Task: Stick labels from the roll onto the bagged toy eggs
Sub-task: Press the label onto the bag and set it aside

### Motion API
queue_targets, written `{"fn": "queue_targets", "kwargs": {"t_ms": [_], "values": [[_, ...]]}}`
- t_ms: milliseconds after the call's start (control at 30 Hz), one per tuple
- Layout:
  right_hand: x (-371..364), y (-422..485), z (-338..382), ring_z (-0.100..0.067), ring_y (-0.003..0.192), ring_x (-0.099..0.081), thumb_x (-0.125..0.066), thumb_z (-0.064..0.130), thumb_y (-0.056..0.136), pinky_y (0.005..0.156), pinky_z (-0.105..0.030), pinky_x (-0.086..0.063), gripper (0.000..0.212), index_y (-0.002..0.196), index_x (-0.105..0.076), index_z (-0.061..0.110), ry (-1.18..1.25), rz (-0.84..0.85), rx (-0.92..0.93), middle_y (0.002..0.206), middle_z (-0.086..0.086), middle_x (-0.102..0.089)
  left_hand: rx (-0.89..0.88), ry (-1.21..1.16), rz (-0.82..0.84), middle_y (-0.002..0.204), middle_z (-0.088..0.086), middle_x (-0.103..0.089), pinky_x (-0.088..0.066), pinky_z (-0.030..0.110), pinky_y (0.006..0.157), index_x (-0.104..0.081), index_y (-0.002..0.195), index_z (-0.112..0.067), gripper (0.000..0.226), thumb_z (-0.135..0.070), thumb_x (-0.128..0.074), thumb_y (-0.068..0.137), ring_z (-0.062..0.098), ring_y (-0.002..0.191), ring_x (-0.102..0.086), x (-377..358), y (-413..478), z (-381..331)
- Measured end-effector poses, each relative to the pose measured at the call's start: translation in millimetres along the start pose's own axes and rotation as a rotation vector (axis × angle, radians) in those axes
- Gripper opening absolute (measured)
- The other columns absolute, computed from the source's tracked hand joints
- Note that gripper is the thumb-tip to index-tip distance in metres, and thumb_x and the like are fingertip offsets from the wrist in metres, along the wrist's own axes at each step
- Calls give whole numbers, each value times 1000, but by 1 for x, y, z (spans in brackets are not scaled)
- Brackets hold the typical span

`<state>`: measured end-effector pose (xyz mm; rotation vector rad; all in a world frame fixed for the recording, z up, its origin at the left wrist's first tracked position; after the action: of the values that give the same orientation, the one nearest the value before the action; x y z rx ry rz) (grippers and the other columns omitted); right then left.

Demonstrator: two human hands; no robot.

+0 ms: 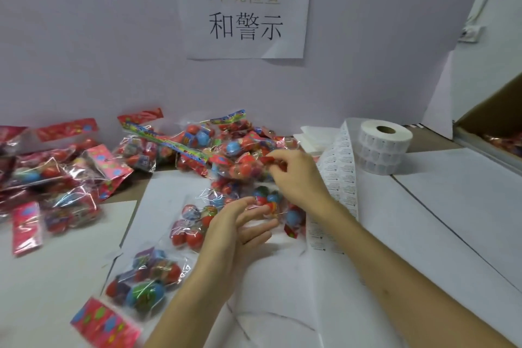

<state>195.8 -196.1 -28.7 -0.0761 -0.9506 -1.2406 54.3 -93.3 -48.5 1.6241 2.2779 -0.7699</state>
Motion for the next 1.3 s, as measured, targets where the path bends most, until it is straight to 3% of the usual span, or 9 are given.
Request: {"fn": "queue_targets", "kwargs": {"t_ms": [67, 167, 267, 467, 633, 800, 1000, 1133, 1300], "values": [[12, 1, 3, 7, 70, -61, -65, 14, 93, 63, -7, -42, 20, 94, -78, 29, 169, -66, -3, 74, 24, -67, 17, -83, 12, 106, 19, -78, -65, 36, 69, -64, 119, -5, 29, -22, -43, 107, 34, 90, -78, 2, 3, -2], [33, -8, 10, -5, 74, -65, -68, 16, 88, 74, -29, -57, 15, 85, -79, 26, 510, -104, -60, 82, 8, -75, 98, -259, 80, 108, 26, -75, -64, 37, 62, -61, 125, 1, 46, -34, -34, 111, 36, 88, -78, 4, 0, -5], [52, -23, 14, -15, 84, -70, -56, 13, 79, 76, -30, -58, 24, 70, -76, 21, 814, -67, -71, 85, -3, -75, 181, -348, 154, 113, 28, -74, -64, 38, 60, -60, 126, -1, 56, -48, -34, 109, 37, 90, -78, 4, -4, -7], [59, -47, 5, -31, 107, -65, -47, 5, 77, 89, -38, -54, 23, 62, -62, 14, 1198, 81, -107, 105, -21, -69, 175, -85, 336, 124, 17, -73, -64, 36, 72, -69, 131, -14, 54, -54, -60, 95, 32, 103, -75, -2, -9, -6], [54, -55, -1, -30, 112, -67, -51, 6, 79, 87, -39, -58, 22, 70, -69, 14, 1218, 140, -115, 114, -15, -71, 58, 132, 386, 129, 11, -72, -62, 31, 79, -74, 125, -23, 45, -49, -72, 88, 33, 109, -73, -7, -11, -3], [47, -55, -11, -35, 115, -67, -43, 2, 100, 96, -51, -54, 34, 122, -67, 9, 1084, 113, -322, 120, -12, -72, -61, 97, 207, 114, 17, -75, -63, 33, 76, -67, 128, -11, 55, -29, -78, 77, 39, 96, -74, -7, -8, -3], [49, -60, -6, -26, 99, -65, -50, 7, 78, 81, -40, -53, 52, 129, -63, 10, 1133, 235, -400, 112, -10, -70, -130, 44, 102, 111, 13, -78, -64, 34, 73, -62, 133, -13, 61, -22, -80, 75, 32, 95, -77, -1, -7, -9], [43, -67, 5, -33, 114, -69, -69, 24, 82, 100, -57, -53, 49, 129, -61, 16, 921, 340, -336, 126, -11, -69, -156, 73, 103, 112, 12, -78, -63, 32, 74, -63, 134, -18, 63, -26, -81, 74, 31, 99, -77, 0, -7, -10], [31, -72, 18, -47, 111, -66, -76, 12, 76, 95, -72, -48, 48, 123, -64, 12, 924, 210, -298, 116, -16, -74, -227, 101, 65, 111, 10, -78, -61, 31, 82, -66, 128, -16, 63, -26, -83, 68, 28, 104, -76, 0, -5, -6]]}}
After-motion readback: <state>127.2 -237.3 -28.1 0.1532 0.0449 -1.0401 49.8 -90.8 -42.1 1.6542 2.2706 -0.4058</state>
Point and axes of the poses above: each hand's wrist, its own y-axis towards the middle knuckle, its own x-axis out of the back of the hand, z = x × y, the point moved 1 cm from there along y, towards the middle knuckle
